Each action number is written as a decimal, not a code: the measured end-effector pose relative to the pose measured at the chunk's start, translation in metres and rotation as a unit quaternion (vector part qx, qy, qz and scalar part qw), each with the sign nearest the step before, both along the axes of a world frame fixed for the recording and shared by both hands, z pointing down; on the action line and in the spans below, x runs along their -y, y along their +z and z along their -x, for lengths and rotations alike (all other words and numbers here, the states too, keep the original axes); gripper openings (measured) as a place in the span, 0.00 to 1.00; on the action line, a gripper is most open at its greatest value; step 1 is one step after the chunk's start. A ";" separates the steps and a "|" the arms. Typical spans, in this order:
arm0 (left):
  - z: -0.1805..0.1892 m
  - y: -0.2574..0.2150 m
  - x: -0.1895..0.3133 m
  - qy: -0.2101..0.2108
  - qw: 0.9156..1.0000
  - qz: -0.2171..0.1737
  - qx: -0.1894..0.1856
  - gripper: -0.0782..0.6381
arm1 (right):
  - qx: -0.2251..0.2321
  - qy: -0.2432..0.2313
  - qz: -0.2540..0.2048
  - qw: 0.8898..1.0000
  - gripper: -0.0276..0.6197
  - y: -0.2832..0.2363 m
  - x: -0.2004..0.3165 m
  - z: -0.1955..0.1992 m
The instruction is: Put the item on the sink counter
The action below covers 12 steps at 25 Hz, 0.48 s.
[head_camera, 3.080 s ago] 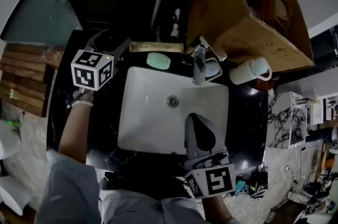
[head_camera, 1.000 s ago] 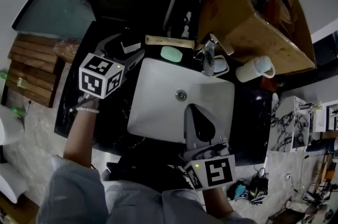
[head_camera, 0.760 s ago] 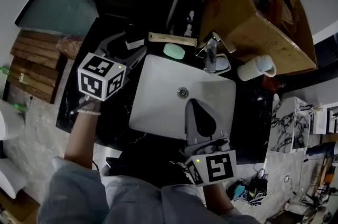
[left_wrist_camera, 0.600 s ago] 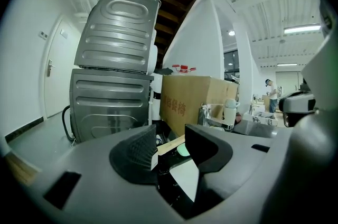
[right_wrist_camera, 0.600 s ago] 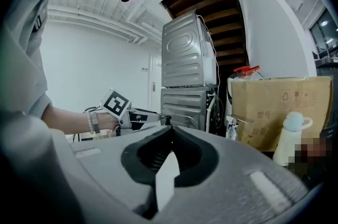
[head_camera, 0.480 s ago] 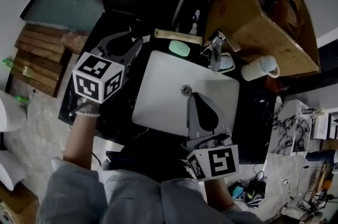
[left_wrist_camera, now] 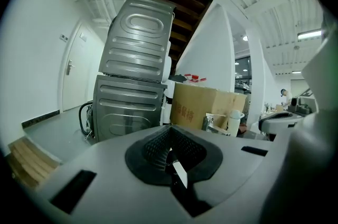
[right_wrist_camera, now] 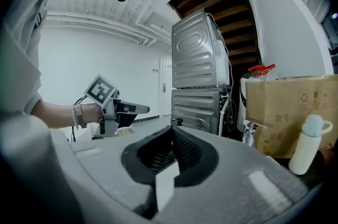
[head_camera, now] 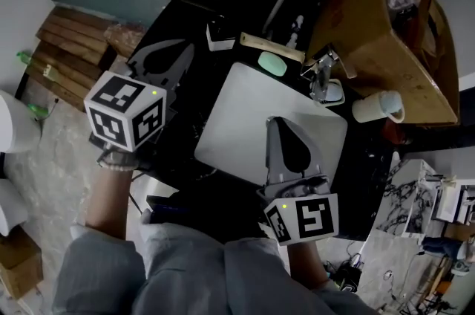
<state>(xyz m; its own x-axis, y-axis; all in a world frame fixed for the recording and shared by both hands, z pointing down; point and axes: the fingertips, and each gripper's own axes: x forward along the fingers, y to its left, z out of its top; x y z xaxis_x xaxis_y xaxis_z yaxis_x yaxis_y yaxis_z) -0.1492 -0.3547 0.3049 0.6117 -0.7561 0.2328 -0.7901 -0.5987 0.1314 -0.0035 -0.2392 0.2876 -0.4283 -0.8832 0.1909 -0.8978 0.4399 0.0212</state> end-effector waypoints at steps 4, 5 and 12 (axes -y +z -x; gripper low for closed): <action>0.015 -0.001 -0.014 -0.019 1.000 0.005 -0.009 0.12 | 0.000 -0.014 -0.013 1.000 0.04 -0.004 0.005 0.007; 0.018 -0.001 -0.018 -0.023 1.000 0.005 -0.011 0.12 | 0.001 -0.016 -0.016 1.000 0.04 -0.004 0.006 0.009; 0.032 -0.004 -0.046 -0.049 0.998 -0.004 -0.028 0.12 | 0.006 -0.031 -0.001 1.000 0.04 0.003 0.004 0.017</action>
<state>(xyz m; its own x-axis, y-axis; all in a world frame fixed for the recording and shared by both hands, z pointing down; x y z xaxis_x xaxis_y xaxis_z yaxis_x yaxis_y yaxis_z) -0.1815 -0.3090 0.3009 0.5474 -0.8141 0.1937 -0.8359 -0.5208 0.1734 -0.0206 -0.2433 0.2903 -0.4845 -0.8553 0.1837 -0.8691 0.4946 0.0105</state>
